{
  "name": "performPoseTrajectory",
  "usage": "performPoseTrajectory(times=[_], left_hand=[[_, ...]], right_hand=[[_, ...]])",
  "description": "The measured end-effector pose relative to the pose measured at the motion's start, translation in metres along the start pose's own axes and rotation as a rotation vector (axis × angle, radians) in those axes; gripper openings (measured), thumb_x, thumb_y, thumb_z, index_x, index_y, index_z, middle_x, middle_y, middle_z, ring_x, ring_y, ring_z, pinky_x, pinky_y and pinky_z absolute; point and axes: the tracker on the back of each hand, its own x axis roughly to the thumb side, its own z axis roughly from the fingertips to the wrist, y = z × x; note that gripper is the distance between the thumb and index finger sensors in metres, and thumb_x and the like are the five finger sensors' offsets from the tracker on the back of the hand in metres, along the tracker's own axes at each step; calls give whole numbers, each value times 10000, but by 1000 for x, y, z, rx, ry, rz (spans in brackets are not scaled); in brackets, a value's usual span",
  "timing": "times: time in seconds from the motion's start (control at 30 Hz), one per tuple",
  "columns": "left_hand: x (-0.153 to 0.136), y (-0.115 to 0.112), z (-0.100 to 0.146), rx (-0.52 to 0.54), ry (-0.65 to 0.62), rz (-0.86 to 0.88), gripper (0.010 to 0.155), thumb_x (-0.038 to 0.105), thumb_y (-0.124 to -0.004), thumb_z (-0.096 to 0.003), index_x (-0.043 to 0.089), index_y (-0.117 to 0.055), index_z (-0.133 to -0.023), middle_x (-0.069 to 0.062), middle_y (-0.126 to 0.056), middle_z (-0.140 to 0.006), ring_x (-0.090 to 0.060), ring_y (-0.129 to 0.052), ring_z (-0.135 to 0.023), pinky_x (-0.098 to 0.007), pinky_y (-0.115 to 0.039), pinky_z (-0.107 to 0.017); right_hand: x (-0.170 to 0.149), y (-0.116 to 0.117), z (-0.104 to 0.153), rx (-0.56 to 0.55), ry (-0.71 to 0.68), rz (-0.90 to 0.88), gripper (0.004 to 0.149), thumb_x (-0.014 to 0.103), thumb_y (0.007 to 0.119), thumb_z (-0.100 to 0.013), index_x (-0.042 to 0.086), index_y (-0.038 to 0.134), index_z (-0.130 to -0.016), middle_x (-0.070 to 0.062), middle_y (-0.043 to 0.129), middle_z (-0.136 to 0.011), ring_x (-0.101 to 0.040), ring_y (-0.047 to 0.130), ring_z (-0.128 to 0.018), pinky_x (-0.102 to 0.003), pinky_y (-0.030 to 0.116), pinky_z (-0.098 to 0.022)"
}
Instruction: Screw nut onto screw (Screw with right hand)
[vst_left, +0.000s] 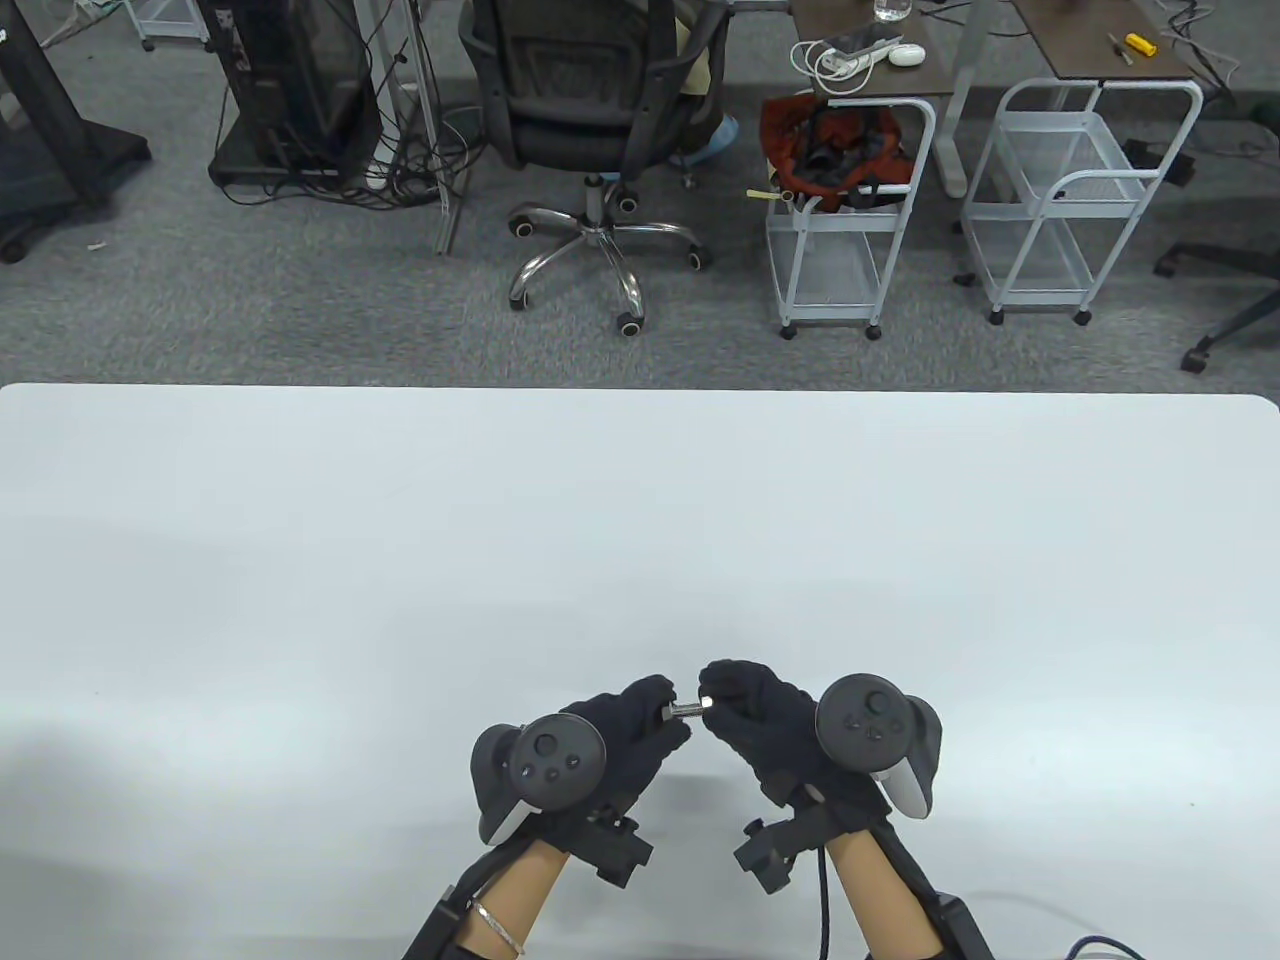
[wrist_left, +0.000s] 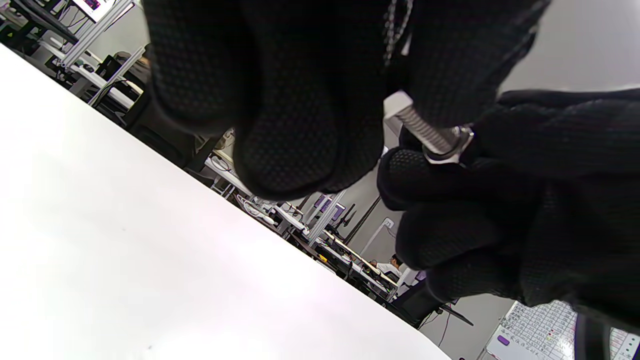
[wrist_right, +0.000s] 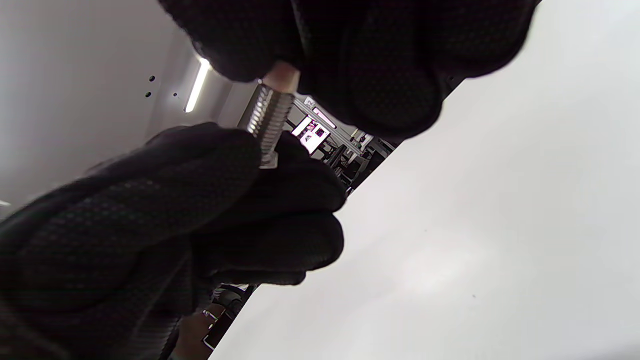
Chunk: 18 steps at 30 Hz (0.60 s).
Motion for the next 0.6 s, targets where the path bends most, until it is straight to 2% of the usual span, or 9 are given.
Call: performPoseTrajectory(times=[0.2, 0.37, 0.6], left_hand=[[2, 2, 0, 5, -26, 12, 511, 467, -837, -426, 106, -895, -784, 30, -1113, -604, -90, -1121, -455, -301, -918, -420], [3, 4, 0, 7, -44, 25, 510, 469, -845, -416, 116, -899, -780, 34, -1116, -597, -86, -1122, -450, -296, -917, -426], [4, 6, 1, 16, -76, 31, 511, 472, -853, -406, 125, -901, -777, 40, -1116, -595, -81, -1123, -448, -292, -920, -424]], right_hand=[[-6, -2, 1, 28, 11, -103, 503, 275, 783, -511, 17, 717, -938, -200, 897, -765, -306, 970, -594, -526, 746, -490], [-10, -3, -1, 106, 6, -181, 496, 267, 753, -532, 22, 724, -962, -223, 884, -774, -307, 955, -588, -539, 733, -489], [-18, 0, -3, 179, 30, -328, 454, 271, 691, -567, 1, 756, -926, -215, 900, -726, -278, 958, -534, -533, 743, -462]])
